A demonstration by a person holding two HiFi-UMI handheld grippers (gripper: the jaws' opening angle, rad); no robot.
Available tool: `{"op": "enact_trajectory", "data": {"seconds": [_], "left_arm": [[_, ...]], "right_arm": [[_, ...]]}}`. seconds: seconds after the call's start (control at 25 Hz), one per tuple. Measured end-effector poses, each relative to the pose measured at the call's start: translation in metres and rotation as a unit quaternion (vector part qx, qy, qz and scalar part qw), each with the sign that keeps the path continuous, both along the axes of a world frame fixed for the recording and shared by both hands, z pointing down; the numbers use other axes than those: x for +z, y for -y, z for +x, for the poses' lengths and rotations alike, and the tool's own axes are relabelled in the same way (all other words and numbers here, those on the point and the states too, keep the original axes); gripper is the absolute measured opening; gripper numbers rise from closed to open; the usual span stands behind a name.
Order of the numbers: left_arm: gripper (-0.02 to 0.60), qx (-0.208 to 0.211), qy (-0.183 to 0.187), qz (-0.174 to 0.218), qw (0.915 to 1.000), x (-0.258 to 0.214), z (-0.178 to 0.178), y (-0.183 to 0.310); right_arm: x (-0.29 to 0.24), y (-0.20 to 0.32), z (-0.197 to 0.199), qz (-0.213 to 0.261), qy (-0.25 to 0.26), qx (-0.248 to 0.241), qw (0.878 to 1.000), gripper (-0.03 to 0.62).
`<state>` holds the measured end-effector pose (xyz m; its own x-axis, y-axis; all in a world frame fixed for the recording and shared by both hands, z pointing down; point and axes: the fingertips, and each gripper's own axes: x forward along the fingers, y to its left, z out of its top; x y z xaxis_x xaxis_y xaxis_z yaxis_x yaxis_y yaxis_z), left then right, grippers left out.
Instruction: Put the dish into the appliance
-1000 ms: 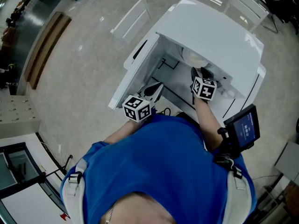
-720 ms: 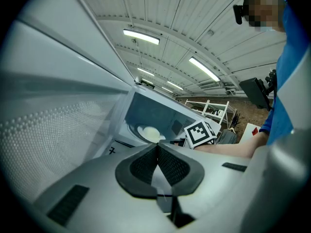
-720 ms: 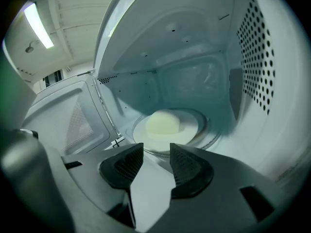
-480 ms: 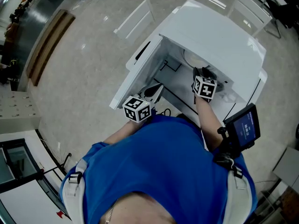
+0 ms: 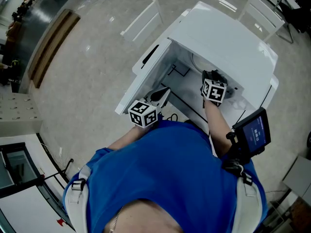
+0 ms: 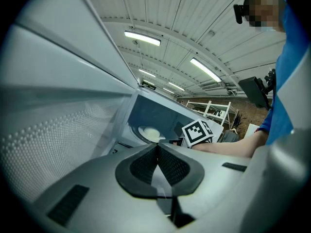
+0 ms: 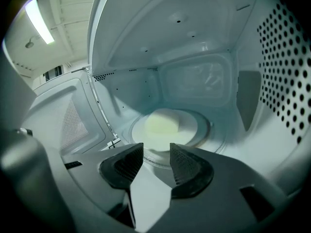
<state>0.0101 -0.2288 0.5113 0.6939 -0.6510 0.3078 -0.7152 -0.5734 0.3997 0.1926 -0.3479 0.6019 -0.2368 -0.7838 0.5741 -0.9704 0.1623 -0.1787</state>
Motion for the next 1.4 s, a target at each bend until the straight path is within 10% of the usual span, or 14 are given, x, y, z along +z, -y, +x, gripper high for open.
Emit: {"op": "enact_trajectory", "data": {"seconds": [0.96, 1.2, 1.4], "left_arm": [[0.006, -0.005, -0.003, 0.006, 1.0, 0.007, 0.001, 0.01], [0.006, 0.0, -0.003, 0.0, 1.0, 0.02, 0.008, 0.014], [0.006, 0.005, -0.006, -0.006, 1.0, 0.03, 0.011, 0.023]], "right_arm": [[-0.008, -0.003, -0.013, 0.021, 0.043, -0.015, 0.999, 0.173], [-0.016, -0.015, -0.021, 0.042, 0.069, -0.038, 0.996, 0.003], [-0.021, -0.019, -0.029, 0.048, 0.081, -0.05, 0.994, 0.003]]}}
